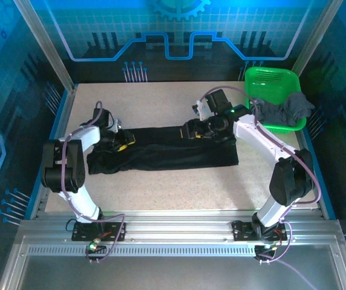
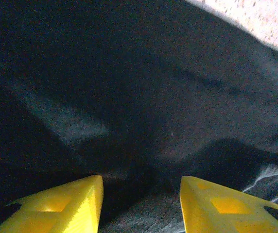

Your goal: Fold and stack the t-shirts

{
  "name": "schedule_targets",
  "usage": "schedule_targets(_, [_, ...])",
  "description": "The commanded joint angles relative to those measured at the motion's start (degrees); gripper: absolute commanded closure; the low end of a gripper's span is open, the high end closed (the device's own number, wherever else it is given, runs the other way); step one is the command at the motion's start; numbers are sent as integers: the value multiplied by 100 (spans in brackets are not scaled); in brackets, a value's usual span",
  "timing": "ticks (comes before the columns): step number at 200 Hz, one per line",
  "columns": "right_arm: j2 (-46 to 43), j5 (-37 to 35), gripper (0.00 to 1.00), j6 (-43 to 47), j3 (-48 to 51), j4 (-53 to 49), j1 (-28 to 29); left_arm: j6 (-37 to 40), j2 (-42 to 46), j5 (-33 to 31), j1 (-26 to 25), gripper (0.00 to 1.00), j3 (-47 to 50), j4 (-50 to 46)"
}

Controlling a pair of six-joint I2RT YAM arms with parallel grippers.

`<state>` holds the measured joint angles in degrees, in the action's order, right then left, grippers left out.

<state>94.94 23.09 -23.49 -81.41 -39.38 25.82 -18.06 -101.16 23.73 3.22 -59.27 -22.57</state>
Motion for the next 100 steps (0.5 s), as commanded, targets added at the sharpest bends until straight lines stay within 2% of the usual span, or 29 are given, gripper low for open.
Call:
schedule_targets(1, [-108,99,32,-72,81,15,-18,12,109,180,-105,59,315,128])
schedule_targets(54, [-29,82,34,-143,72,88,-31,-625,859,-16,-368,98,815,293])
schedule_targets(100, [-79,76,35,-135,220,96,-59,-1164,1389,-311,-762,100,1147,54])
